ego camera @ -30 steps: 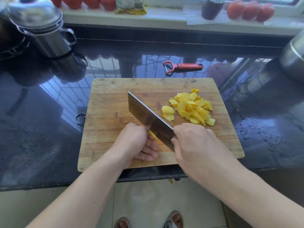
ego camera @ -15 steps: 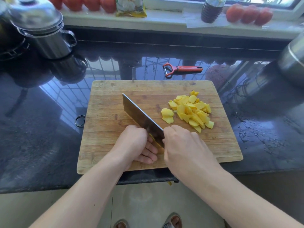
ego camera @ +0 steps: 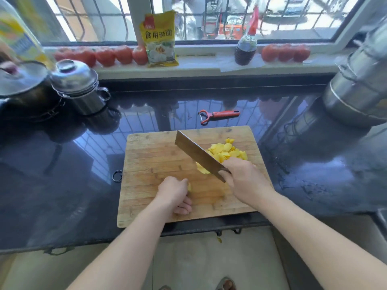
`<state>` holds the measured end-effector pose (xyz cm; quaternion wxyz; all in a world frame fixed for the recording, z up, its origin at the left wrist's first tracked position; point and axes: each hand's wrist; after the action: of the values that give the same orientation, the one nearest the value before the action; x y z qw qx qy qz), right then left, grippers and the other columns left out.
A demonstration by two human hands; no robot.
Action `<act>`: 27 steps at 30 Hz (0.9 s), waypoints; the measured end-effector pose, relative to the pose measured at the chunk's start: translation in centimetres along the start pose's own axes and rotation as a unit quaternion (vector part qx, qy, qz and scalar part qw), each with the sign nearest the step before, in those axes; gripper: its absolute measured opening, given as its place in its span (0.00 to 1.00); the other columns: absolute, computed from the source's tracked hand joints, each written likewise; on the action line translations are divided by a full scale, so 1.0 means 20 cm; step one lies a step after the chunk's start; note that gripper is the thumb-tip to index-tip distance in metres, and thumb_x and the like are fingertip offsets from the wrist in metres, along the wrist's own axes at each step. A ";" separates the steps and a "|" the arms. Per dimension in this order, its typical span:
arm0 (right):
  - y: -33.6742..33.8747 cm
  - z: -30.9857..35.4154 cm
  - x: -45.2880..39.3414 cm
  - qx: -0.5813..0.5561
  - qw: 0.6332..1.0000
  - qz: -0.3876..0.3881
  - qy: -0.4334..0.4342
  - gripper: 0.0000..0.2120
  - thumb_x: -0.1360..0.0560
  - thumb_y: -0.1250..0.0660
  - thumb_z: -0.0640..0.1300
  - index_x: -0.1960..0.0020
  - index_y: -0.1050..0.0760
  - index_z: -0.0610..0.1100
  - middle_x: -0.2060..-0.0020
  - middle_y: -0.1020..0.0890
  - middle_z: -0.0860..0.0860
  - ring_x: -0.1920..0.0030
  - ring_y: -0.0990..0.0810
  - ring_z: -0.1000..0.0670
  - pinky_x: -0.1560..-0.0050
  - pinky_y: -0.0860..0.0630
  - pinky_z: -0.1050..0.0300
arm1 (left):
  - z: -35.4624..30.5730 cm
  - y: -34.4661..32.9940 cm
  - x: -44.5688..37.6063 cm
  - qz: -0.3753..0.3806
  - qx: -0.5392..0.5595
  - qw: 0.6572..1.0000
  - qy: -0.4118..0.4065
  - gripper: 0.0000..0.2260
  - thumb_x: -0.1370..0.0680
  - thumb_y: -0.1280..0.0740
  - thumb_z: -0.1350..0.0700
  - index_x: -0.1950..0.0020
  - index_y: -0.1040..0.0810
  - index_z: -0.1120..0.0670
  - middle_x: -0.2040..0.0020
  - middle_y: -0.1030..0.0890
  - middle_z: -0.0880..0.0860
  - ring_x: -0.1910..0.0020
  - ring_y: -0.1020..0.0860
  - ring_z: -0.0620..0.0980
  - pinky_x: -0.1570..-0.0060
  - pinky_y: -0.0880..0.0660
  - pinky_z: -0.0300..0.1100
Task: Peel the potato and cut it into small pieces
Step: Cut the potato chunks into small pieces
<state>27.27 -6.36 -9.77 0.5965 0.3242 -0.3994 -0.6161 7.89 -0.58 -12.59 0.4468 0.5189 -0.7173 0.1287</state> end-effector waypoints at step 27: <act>0.03 -0.22 0.17 0.201 0.944 -0.133 0.223 0.14 0.31 0.34 0.26 0.63 0.31 0.44 0.65 0.28 0.46 0.72 0.34 0.48 0.73 0.31 0.53 | -0.26 0.05 0.03 0.004 -0.447 0.698 -0.560 0.20 0.14 0.41 0.46 0.23 0.29 0.47 0.27 0.26 0.49 0.27 0.29 0.53 0.28 0.29 0.49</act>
<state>31.04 -10.27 -11.09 0.5052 0.6168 -0.3249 -0.5087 9.69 2.94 -8.91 0.1418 0.2319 -0.8102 -0.5193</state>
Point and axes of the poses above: each hand's wrist, its own x-axis away from the middle knuckle, its own y-axis out of the back of the hand, z = x × y
